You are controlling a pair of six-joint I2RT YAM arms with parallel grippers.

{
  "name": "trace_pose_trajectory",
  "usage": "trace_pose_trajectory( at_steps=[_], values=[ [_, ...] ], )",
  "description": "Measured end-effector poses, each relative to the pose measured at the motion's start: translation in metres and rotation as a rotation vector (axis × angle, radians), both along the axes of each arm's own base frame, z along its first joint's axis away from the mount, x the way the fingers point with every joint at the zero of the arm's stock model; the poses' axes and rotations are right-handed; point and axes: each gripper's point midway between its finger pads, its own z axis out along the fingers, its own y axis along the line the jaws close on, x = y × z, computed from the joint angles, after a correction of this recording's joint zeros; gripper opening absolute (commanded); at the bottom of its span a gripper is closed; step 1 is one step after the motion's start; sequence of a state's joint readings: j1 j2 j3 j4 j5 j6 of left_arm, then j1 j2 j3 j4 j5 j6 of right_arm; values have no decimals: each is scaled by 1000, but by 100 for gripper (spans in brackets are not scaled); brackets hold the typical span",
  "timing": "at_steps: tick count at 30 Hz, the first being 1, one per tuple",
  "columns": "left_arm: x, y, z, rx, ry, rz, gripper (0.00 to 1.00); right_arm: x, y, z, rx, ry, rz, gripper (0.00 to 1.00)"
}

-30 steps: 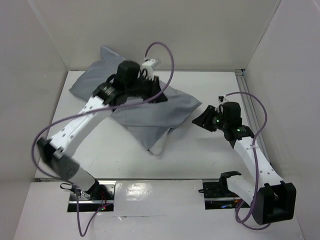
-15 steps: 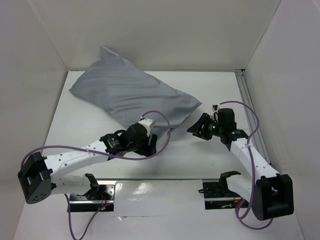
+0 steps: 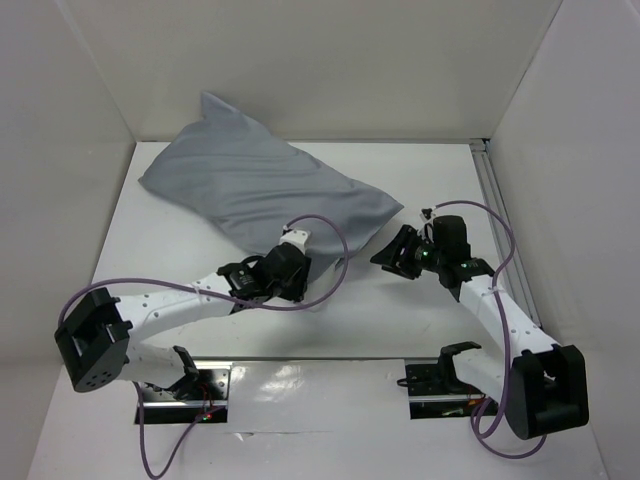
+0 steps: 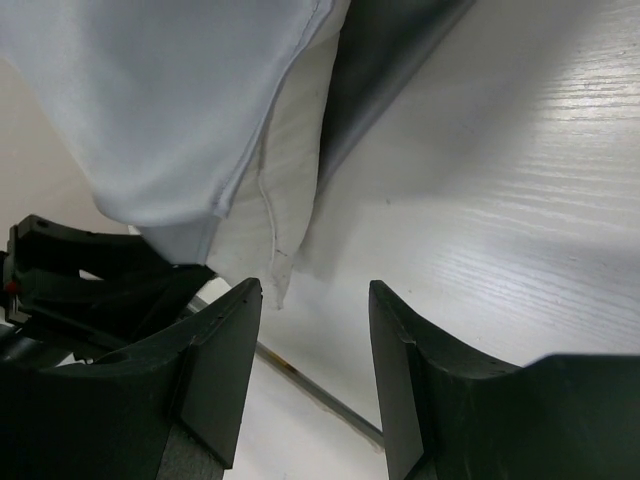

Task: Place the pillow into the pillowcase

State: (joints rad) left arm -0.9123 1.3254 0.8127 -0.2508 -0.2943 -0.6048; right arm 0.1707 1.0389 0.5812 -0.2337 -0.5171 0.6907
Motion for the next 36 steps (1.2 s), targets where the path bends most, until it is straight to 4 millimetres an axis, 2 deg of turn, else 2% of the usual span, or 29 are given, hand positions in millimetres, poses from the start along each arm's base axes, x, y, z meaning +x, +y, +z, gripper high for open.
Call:
trace_pose_trajectory(
  at_steps=[1, 4, 7, 9, 13, 19, 21, 22, 23, 24, 31, 33, 36],
  values=[
    [0, 0, 0, 0, -1, 1, 37, 0, 0, 0, 0, -1, 0, 55],
    [3, 2, 1, 6, -9, 12, 27, 0, 0, 0, 0, -2, 0, 55],
    [3, 5, 5, 8, -15, 20, 25, 0, 0, 0, 0, -2, 0, 55],
    [2, 7, 9, 3, -21, 25, 26, 0, 1, 0, 0, -1, 4, 55],
    [0, 10, 21, -17, -37, 28, 41, -2, 7, -2, 0, 6, 25, 55],
    [-1, 11, 27, -38, -38, 40, 44, -6, 15, -8, -4, 27, 50, 55],
    [-2, 11, 26, -39, -35, 42, 22, -8, 17, -9, -5, 30, 59, 55],
    [-2, 11, 26, -40, -34, 44, 8, -8, 18, -9, -6, 30, 61, 55],
    [-2, 11, 26, -40, -33, 46, 8, -8, 18, -9, -6, 30, 63, 55],
    [-2, 11, 26, -37, -34, 45, 0, -8, 19, -9, -7, 30, 64, 55],
    [-3, 13, 28, -33, -27, 45, 0, -9, 25, -8, 1, 29, 71, 55],
    [-6, 13, 32, -46, -24, 36, 0, -11, 38, -4, 20, 12, 100, 52],
    [-12, 11, 45, -89, -26, 16, 0, -22, 75, 4, 75, -14, 189, 46]
  ],
)
